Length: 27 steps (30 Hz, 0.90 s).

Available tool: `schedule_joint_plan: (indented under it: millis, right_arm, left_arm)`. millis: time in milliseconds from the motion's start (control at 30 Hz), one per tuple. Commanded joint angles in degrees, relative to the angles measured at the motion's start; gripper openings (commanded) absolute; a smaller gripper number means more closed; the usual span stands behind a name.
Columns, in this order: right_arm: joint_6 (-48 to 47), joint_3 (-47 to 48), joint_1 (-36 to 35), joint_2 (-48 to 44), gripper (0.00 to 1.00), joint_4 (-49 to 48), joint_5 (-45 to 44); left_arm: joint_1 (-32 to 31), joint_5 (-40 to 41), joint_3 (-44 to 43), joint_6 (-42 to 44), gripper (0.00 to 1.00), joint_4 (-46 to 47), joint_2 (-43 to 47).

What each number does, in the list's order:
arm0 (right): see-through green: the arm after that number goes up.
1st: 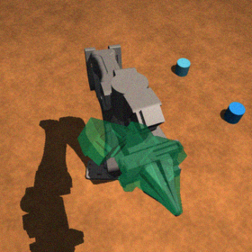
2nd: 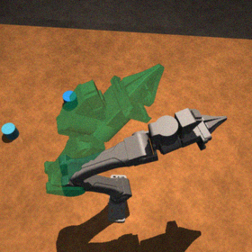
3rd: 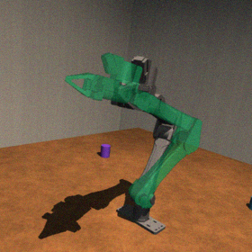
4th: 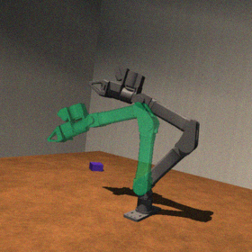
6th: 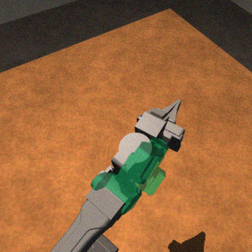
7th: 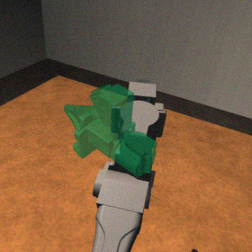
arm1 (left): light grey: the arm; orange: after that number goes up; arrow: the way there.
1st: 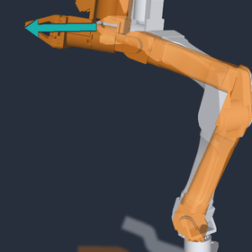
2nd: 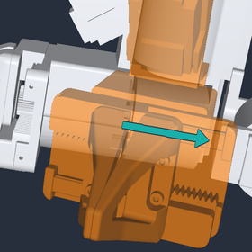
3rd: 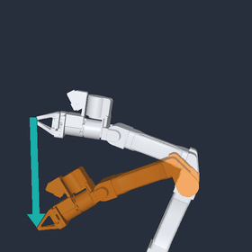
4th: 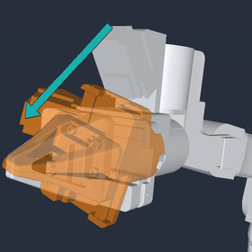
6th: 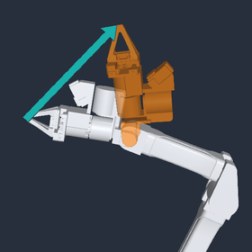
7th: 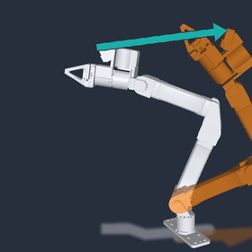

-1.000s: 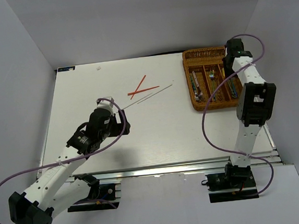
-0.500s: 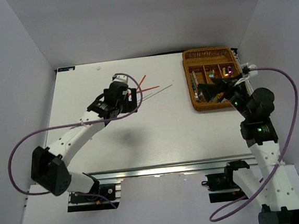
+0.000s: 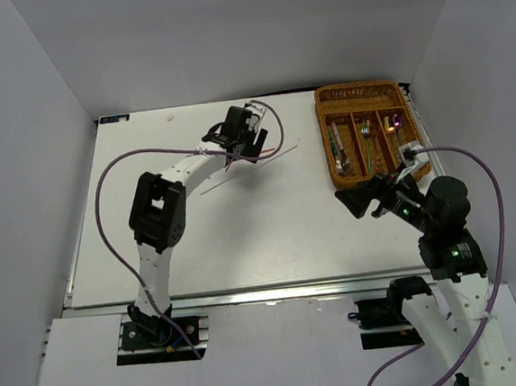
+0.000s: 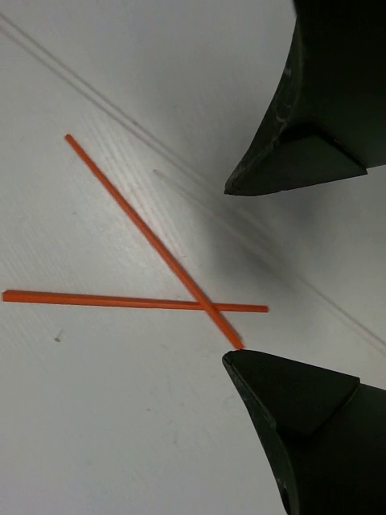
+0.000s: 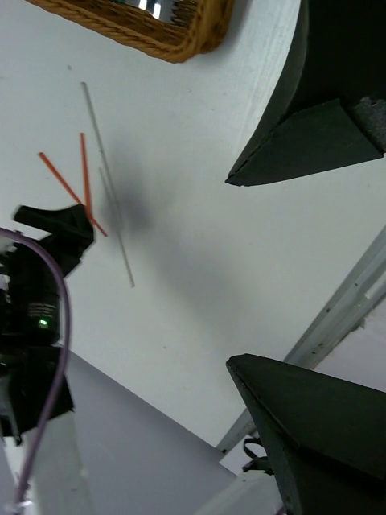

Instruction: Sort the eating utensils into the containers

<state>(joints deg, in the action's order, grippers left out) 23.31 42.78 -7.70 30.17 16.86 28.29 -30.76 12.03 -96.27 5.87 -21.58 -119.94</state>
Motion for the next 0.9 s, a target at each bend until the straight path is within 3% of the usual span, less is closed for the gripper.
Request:
schedule_joint_plan:
  millis: [0, 100, 267, 500, 667, 867]
  right_arm:
    - [-0.46, -2.0, -0.21, -0.9, 0.89, 3.53, 2.9]
    - [1.2, -3.67, -0.29, -2.13, 0.89, 2.56, 6.33]
    - [-2.39, -4.03, -0.38, -2.14, 0.89, 6.15, 3.35]
    - [-3.62, -2.89, -0.29, 0.76, 0.89, 6.69, 1.07]
    - [-3.36, -1.83, -0.29, 2.52, 0.87, 6.69, 1.85]
    - [-3.88, -1.3, -0.38, 2.0, 0.86, 8.36, 2.29]
  left_arm:
    - [1.06, -2.46, -6.64, 4.23, 0.85, 2.77, -2.74]
    - [2.37, -3.93, -9.98, 5.38, 0.83, 4.09, -6.43]
    - [5.54, -11.57, -16.14, 3.8, 0.78, 1.64, -10.14]
    - [5.45, -22.21, -11.32, 3.01, 0.77, 0.57, -6.19]
    - [1.68, -19.95, -6.38, 2.83, 0.74, 4.53, -3.81]
    - [0.18, -21.08, -14.2, 3.8, 0.71, 1.11, -10.56]
